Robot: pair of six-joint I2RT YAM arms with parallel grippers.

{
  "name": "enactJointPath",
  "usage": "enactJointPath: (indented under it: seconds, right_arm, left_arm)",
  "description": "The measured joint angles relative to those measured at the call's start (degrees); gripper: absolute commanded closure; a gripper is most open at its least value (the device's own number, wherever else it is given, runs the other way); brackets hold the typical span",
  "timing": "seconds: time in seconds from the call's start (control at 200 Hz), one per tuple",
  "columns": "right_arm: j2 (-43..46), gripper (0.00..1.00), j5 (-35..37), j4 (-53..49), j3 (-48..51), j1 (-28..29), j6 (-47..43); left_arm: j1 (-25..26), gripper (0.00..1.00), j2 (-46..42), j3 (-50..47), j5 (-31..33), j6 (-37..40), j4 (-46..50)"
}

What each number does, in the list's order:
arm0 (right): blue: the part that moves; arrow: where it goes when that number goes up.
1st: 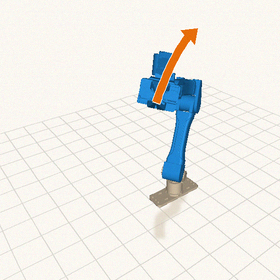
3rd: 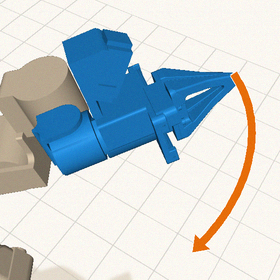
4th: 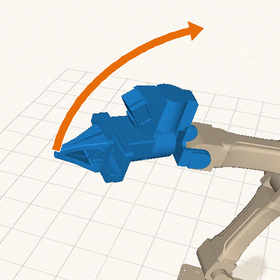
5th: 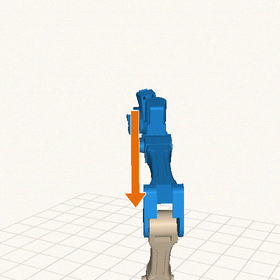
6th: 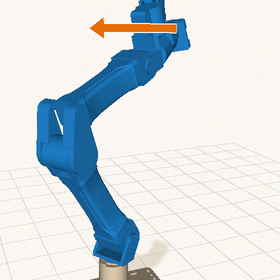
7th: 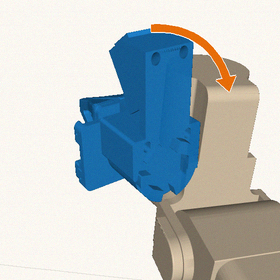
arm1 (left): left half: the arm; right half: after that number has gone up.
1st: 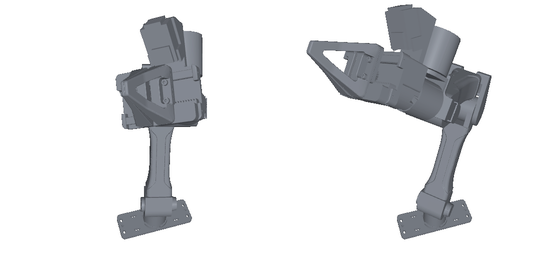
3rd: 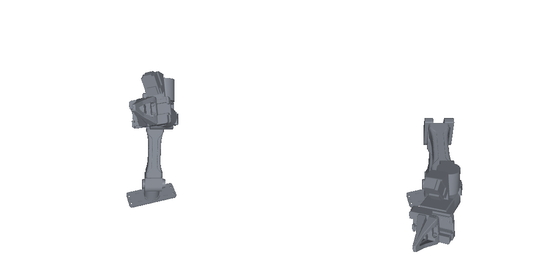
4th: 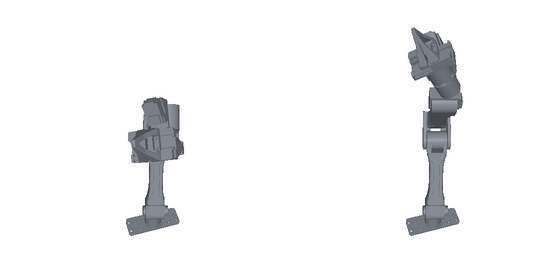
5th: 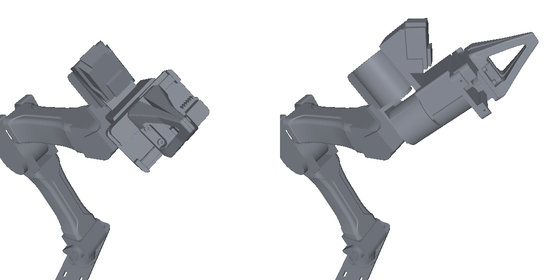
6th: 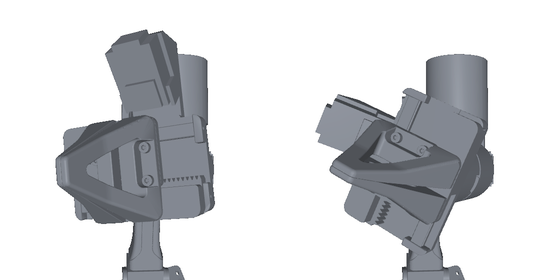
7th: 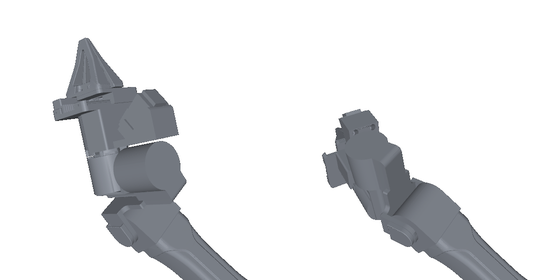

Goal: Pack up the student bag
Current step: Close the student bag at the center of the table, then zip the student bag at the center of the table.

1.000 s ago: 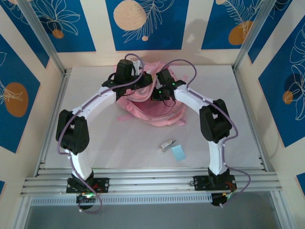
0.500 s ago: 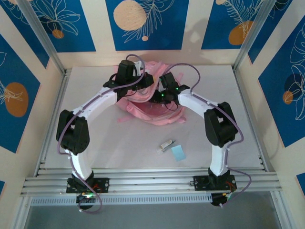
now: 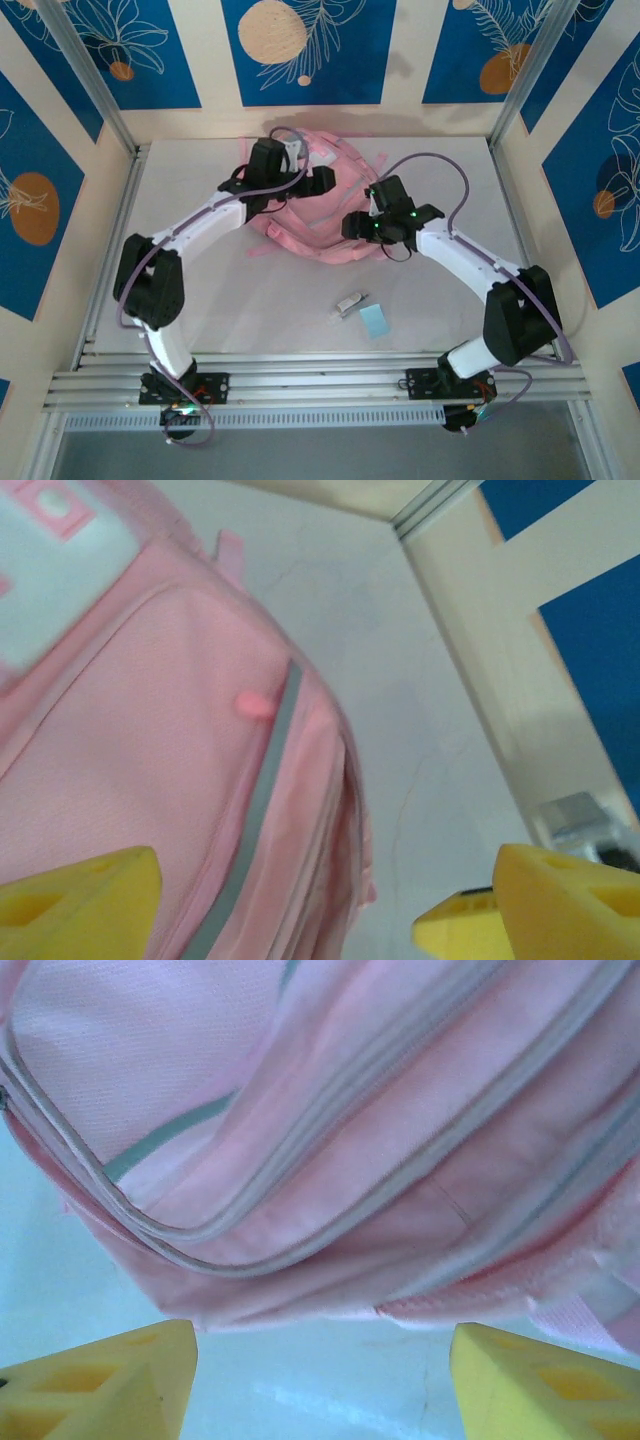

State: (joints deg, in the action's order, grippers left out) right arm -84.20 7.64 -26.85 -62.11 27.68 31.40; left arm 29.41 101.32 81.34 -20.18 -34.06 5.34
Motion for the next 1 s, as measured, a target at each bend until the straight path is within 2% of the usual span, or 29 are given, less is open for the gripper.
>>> enactJointPath:
  seconds: [0.105,0.305,0.49,0.69,0.72,0.77,0.905,0.96,1.0]
  right_arm:
    - [1.0,0.32,1.2,-0.2,0.8,2.1,3.0]
    - [0.9,0.32,5.8,1.2,0.7,10.2,9.9]
    - [-2.4,0.32,7.5,2.4,-0.3,13.2,13.2]
    - [-5.2,0.33,7.7,3.8,-0.8,15.0,14.1]
    - [-5.5,0.33,7.5,4.1,-0.8,15.1,14.1]
    - [-6.0,0.34,7.1,4.9,-0.8,15.5,14.3]
    - [-6.7,0.37,5.6,8.0,-0.8,16.2,15.0]
    - [-7.2,0.39,5.0,9.5,-0.9,16.7,15.3]
    - [-7.7,0.40,4.4,9.9,-1.2,17.3,15.6]
  left_arm:
    - [-1.7,0.14,-5.0,-7.3,2.3,0.2,-0.1]
    - [-9.2,0.15,-10.5,-18.9,8.0,-0.2,-3.7]
    - [-13.7,0.17,-8.7,-22.4,11.1,-1.7,-7.0]
    - [-15.4,0.28,-0.3,-20.4,11.7,-4.7,-12.2]
    - [-15.4,0.32,1.2,-19.5,11.7,-5.1,-12.7]
    - [-15.4,0.44,3.7,-17.7,11.3,-6.0,-13.5]
    - [-15.4,0.87,6.9,-14.9,9.7,-8.1,-17.1]
    - [-15.4,0.97,6.9,-15.1,9.3,-9.9,-18.8]
    - [-15.4,0.99,6.8,-15.7,9.1,-10.6,-20.2]
